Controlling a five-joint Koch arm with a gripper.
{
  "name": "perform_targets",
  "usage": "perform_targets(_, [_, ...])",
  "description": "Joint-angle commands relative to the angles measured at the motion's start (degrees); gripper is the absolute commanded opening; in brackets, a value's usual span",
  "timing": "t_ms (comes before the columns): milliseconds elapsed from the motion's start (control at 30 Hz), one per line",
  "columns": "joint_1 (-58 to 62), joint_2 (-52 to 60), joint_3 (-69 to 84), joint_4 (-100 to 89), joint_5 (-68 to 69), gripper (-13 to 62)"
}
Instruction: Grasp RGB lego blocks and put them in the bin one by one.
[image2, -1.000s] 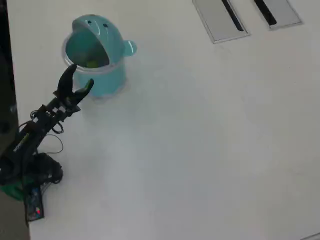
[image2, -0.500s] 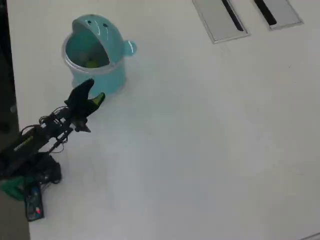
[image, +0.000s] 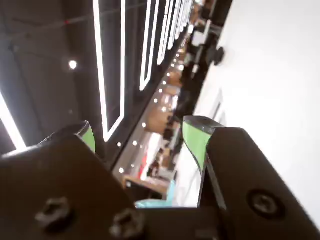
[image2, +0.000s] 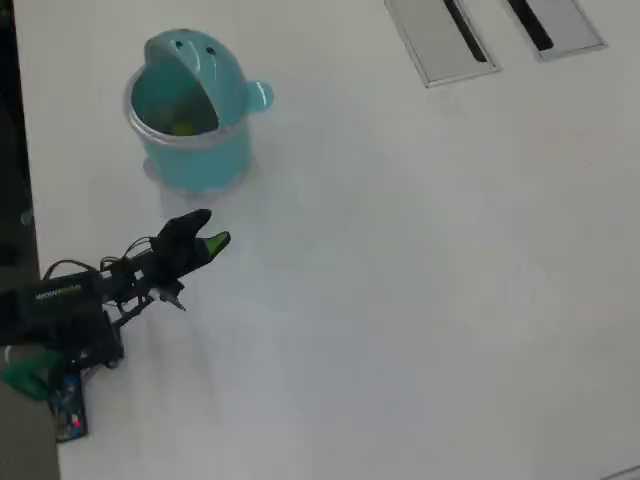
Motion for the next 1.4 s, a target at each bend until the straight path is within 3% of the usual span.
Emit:
perform_targets(0, [1.23, 4.31, -1.23, -6.59, 1.23, 33.0])
perform_targets(1067, [6.77, 4.04, 30.94, -34.45, 3.43, 33.0])
perform_targets(1367, [6.42, 3.87, 37.18, -33.75, 5.71, 34.7])
